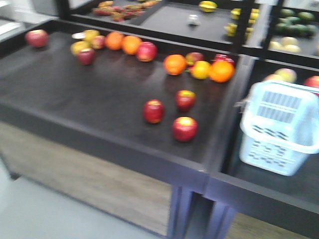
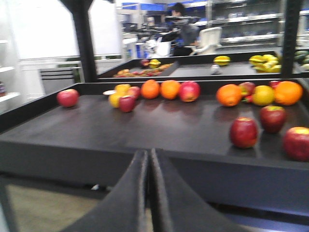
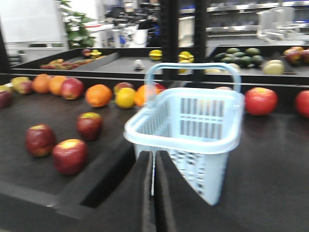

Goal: Pick three apples into basket with both arms
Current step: 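Drive up to the table and stop facing the light-blue basket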

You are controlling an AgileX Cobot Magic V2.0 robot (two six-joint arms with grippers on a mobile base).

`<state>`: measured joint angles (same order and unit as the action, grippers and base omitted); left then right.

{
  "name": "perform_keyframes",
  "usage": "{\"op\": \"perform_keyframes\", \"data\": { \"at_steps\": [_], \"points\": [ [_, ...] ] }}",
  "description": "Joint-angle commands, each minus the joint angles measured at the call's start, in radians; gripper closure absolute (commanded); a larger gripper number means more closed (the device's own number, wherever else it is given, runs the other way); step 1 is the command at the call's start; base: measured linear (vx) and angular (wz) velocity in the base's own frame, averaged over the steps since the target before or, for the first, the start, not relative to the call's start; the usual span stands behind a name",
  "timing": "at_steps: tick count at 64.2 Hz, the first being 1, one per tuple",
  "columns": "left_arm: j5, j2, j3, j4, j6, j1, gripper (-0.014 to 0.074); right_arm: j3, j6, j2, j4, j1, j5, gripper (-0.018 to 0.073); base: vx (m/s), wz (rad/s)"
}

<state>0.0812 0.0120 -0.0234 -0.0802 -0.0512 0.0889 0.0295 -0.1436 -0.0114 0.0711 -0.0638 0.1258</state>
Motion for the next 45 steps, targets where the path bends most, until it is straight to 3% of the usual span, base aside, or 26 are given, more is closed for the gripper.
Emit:
{"op": "perform_keyframes", "data": {
  "at_steps": [1, 24, 45],
  "points": [
    [-0.074, 0.023, -0.027, 0.006, -0.007, 0.001, 0.0603, 0.009, 0.009, -0.008, 0.002, -0.006, -0.075, 0.0563, 0.08, -0.63],
    [-0.074, 0.023, -0.027, 0.006, -0.007, 0.001, 0.0603, 0.009, 0.009, -0.008, 0.002, -0.006, -0.075, 0.0563, 0.07, -0.58],
    [-0.074, 0.023, -0.027, 0.006, -0.007, 0.001, 0.0603, 0.009, 0.009, -0.008, 0.002, -0.006, -0.075, 0.0563, 0.06, -0.24]
  ]
}}
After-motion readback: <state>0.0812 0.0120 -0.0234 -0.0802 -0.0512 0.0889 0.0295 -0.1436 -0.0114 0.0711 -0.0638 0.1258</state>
